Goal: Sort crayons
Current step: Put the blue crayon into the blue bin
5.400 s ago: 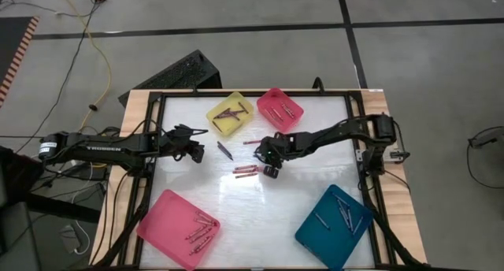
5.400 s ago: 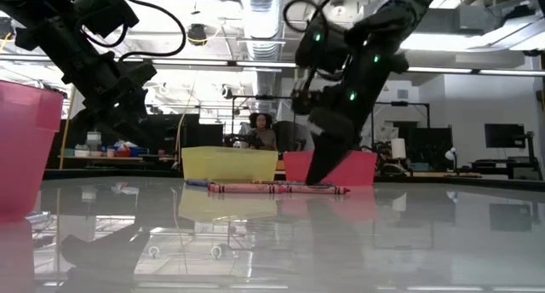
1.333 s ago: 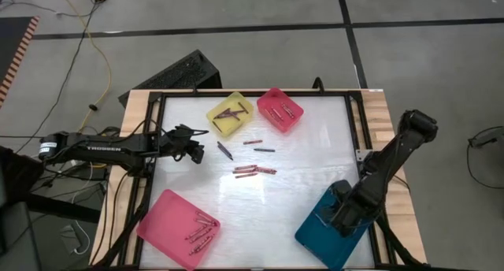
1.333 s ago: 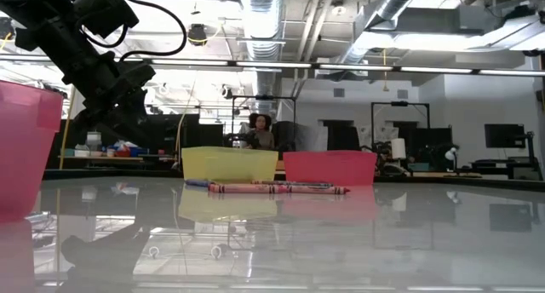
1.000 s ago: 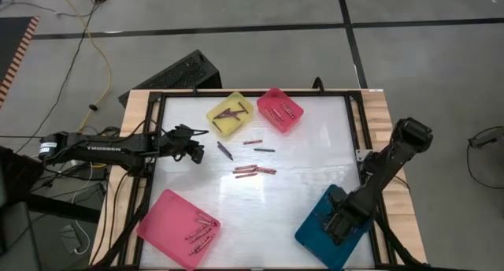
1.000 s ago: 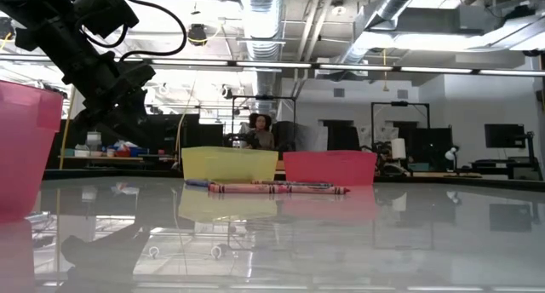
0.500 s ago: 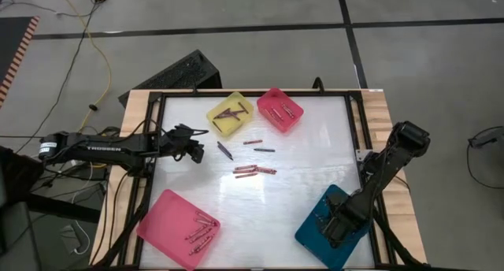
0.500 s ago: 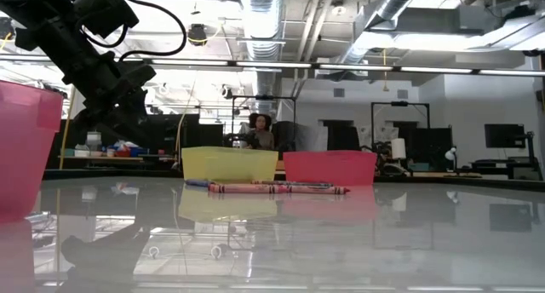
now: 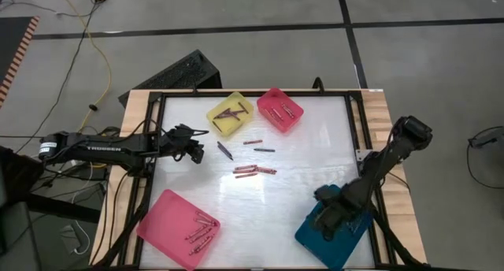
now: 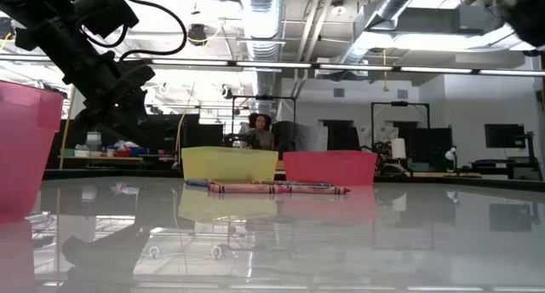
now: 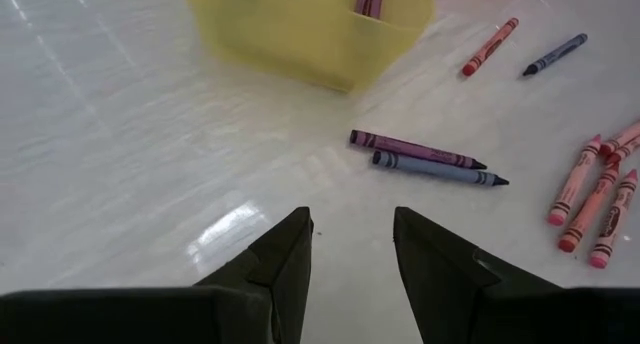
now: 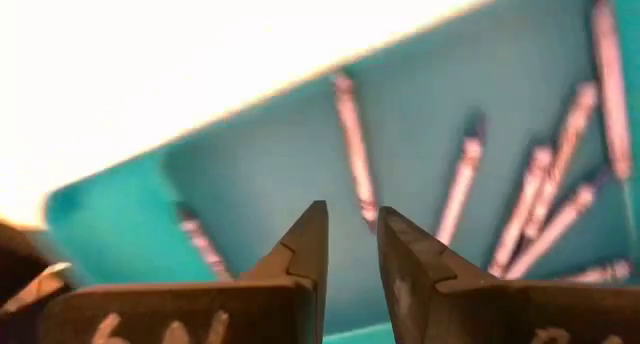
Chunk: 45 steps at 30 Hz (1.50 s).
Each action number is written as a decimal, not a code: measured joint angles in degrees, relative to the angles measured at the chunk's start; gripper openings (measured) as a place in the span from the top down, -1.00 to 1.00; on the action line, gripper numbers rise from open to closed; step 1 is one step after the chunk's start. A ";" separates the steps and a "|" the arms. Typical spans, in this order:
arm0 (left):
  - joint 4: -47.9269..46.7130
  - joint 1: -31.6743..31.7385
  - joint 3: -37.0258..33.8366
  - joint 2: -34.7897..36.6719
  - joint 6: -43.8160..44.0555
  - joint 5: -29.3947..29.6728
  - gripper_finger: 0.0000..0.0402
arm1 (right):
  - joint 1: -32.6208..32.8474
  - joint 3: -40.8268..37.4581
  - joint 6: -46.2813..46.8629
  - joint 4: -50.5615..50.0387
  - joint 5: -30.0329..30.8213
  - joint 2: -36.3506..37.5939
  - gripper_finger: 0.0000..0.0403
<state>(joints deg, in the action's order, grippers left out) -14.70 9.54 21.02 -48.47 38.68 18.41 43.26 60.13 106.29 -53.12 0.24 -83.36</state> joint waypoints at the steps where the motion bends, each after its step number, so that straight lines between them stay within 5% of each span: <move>1: 0.02 0.00 0.00 0.02 0.00 0.00 0.34 | -1.36 0.46 -2.83 0.01 0.03 1.08 0.58; 11: 0.01 0.01 0.00 0.01 0.11 -0.02 0.34 | -18.67 1.52 -30.58 0.31 6.56 6.72 0.58; 20: 0.02 0.02 0.00 0.00 1.09 0.42 0.34 | -31.92 1.52 -62.21 7.79 6.71 4.43 0.58; 28: 0.18 0.00 0.00 0.02 1.48 0.46 0.34 | -41.01 1.52 -80.97 15.84 8.71 0.79 0.55; 45: 0.05 0.00 0.00 0.02 1.66 1.04 0.34 | -49.03 1.52 -97.81 30.71 8.69 -15.13 -0.09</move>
<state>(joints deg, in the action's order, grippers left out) -14.65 9.54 21.02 -48.45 40.34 19.46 -5.78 61.65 8.48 -22.41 8.93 -98.49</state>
